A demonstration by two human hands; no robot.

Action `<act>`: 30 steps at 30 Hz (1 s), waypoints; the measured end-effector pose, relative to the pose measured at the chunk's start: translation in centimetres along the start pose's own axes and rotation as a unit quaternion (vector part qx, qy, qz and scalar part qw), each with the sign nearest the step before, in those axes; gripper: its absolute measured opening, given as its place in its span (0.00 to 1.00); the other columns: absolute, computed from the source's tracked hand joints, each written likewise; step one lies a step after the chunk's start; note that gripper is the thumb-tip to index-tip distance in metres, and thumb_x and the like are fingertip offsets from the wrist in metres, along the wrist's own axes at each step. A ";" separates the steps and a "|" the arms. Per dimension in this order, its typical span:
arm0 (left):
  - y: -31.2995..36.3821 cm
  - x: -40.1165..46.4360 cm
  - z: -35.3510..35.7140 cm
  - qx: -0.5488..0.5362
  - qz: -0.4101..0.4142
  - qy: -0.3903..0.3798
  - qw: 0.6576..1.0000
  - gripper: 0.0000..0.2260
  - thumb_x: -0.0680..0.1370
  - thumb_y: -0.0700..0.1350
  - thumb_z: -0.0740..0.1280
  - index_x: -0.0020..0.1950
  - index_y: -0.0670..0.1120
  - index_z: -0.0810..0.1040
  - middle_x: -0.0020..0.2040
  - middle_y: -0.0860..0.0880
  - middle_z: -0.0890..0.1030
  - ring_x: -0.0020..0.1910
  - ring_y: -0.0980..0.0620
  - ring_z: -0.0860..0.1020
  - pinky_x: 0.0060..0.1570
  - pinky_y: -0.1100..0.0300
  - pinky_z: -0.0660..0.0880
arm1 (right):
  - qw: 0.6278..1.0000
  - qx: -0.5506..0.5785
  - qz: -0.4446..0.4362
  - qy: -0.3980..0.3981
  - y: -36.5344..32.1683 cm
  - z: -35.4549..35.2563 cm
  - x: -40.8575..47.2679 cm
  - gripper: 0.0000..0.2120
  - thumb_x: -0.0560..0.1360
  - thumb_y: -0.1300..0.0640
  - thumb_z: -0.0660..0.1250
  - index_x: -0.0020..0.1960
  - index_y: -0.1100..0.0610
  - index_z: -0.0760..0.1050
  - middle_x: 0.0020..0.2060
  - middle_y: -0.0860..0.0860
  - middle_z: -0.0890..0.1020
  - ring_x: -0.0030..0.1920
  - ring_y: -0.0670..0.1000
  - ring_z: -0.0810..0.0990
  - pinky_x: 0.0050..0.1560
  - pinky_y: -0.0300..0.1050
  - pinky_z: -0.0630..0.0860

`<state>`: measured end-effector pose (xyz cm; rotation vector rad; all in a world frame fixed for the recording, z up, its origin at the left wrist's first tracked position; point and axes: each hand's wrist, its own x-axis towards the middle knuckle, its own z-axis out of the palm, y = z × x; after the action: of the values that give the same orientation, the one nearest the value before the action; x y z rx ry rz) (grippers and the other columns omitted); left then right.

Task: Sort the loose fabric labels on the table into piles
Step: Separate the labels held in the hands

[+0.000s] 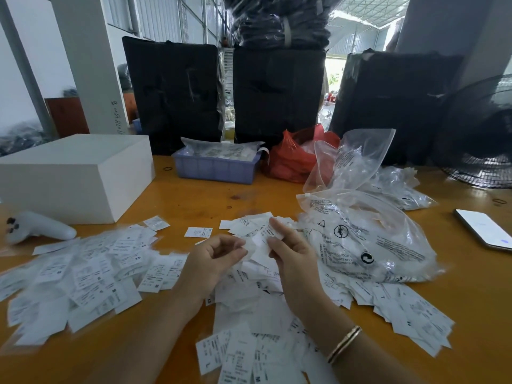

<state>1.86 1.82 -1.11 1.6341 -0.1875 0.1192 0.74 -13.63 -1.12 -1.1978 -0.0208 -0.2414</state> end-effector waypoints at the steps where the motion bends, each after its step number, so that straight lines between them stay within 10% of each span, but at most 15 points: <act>1: 0.0 0.0 0.0 0.003 0.001 -0.003 1.000 0.06 0.70 0.41 0.74 0.45 0.51 0.83 0.41 0.57 0.84 0.41 0.62 0.81 0.35 0.74 0.74 | 1.000 0.012 -0.005 0.000 0.1 0.1 0.0 0.18 0.73 0.66 0.69 0.53 0.43 0.81 0.32 0.45 0.76 0.37 0.45 0.76 0.46 0.38 0.75; 30: -0.5 0.1 0.2 0.083 0.067 -0.003 0.994 0.09 0.71 0.41 0.74 0.44 0.55 0.82 0.41 0.54 0.84 0.42 0.62 0.80 0.39 0.74 0.73 | 1.000 0.008 -0.029 0.009 0.1 0.2 0.0 0.12 0.72 0.64 0.69 0.40 0.47 0.81 0.39 0.49 0.84 0.42 0.47 0.82 0.44 0.39 0.78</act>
<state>2.07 1.62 -1.64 1.7878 -0.2977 0.2379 0.77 -13.42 -1.14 -1.1809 -0.0409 -0.3021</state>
